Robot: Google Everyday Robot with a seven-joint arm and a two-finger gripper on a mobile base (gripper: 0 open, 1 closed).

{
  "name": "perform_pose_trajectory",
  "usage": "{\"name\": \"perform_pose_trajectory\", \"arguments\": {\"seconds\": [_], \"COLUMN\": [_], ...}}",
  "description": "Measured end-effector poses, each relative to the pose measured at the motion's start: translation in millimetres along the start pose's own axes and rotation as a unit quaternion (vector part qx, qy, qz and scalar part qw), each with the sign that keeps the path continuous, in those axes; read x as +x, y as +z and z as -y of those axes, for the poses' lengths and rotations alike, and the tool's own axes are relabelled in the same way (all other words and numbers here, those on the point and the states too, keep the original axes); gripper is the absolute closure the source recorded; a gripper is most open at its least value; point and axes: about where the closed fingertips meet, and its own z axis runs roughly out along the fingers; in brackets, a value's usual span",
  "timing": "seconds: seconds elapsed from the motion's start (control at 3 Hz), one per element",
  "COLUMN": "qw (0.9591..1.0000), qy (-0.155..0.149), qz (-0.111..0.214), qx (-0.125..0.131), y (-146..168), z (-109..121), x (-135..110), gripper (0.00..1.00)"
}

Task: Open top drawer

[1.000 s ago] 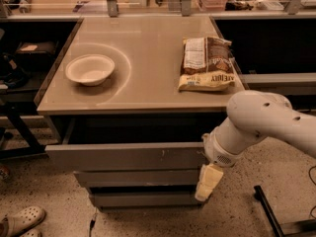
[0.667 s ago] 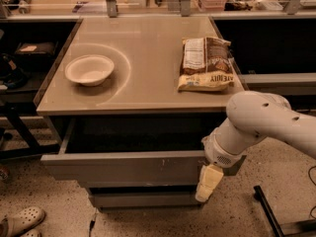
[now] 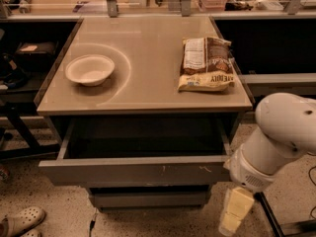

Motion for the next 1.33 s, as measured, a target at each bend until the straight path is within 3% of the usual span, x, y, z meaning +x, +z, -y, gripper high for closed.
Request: {"name": "perform_pose_trajectory", "arguments": {"seconds": [0.33, 0.67, 1.33], "qw": [0.9985, 0.9981, 0.9997], "qy": [0.033, 0.033, -0.019], "qz": [-0.020, -0.025, 0.011], "qx": [-0.038, -0.045, 0.008], "y": [-16.4, -17.7, -32.2], "z": [-43.8, -48.7, -8.7], "x": [26.9, 29.1, -28.8], "gripper": [0.00, 0.00, 0.00]}}
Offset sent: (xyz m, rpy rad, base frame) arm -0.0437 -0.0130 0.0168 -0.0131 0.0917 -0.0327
